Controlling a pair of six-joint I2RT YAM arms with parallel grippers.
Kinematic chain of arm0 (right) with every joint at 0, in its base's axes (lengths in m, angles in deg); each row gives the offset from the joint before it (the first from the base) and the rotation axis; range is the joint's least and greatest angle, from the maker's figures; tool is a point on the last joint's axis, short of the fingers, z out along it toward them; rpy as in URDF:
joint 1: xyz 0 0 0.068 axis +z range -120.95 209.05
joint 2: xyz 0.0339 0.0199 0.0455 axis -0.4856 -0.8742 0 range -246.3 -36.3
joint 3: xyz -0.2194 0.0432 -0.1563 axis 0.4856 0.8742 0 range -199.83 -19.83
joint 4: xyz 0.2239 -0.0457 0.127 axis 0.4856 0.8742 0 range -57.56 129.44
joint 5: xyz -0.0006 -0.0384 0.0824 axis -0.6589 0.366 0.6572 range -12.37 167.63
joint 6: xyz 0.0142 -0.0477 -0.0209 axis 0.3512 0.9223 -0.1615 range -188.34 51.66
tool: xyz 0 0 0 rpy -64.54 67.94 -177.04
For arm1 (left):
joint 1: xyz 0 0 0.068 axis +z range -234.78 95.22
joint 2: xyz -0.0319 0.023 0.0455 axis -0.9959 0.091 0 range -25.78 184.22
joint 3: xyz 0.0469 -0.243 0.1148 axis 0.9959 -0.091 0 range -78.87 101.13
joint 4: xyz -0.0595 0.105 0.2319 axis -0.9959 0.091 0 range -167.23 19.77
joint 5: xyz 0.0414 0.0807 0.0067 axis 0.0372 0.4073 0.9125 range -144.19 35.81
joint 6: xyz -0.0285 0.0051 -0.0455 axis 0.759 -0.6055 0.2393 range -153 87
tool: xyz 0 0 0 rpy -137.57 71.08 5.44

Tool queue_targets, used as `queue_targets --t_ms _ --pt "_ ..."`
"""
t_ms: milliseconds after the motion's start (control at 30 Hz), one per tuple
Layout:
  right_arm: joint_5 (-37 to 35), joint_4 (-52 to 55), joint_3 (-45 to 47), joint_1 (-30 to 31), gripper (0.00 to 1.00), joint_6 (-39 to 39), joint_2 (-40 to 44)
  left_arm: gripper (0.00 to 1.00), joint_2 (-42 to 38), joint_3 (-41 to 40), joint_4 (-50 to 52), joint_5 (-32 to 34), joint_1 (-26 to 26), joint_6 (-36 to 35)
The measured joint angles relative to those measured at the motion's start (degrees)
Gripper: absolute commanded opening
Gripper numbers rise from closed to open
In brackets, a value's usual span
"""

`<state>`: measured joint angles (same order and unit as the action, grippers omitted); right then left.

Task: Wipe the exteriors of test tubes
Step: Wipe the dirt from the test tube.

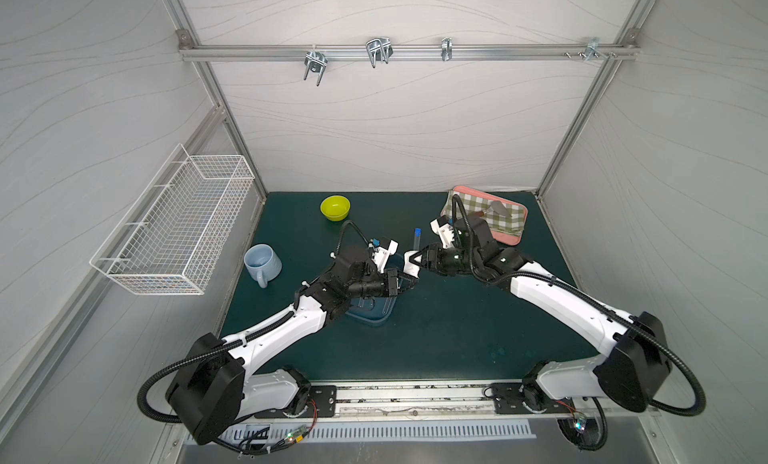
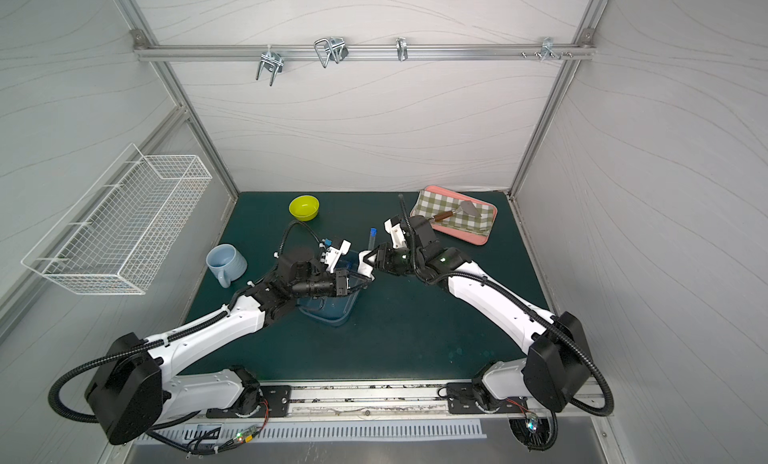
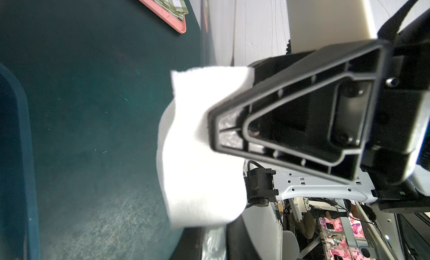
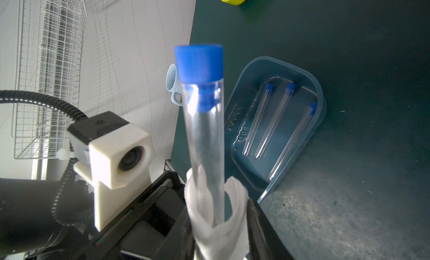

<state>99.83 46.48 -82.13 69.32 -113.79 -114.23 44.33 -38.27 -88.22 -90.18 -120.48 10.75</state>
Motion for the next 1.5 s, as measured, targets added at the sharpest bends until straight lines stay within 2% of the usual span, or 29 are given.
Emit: queue_targets --t_ms 333,733,900,1200,1500 --pt "0.7 -3.8 -0.9 -0.5 0.28 -0.2 -2.7 0.04 0.0 0.0 0.0 0.0 0.1 0.0" --pt "1.5 -6.9 -8.3 -4.4 0.24 0.1 -8.0 0.04 -0.9 -0.2 0.0 -0.1 0.1 0.0" --pt "2.3 -8.4 -6.3 -3.7 0.24 0.0 -7.9 0.05 -1.0 -0.2 0.1 -0.1 0.1 0.2" --pt "1.5 -8.9 1.1 1.7 0.23 -0.7 -5.1 0.05 -1.0 -0.5 0.5 0.0 0.2 0.4" --pt "2.1 -9.5 -5.1 -3.5 0.2 -1.0 -7.8 0.05 -1.0 -0.6 -0.4 -0.7 0.2 0.4"
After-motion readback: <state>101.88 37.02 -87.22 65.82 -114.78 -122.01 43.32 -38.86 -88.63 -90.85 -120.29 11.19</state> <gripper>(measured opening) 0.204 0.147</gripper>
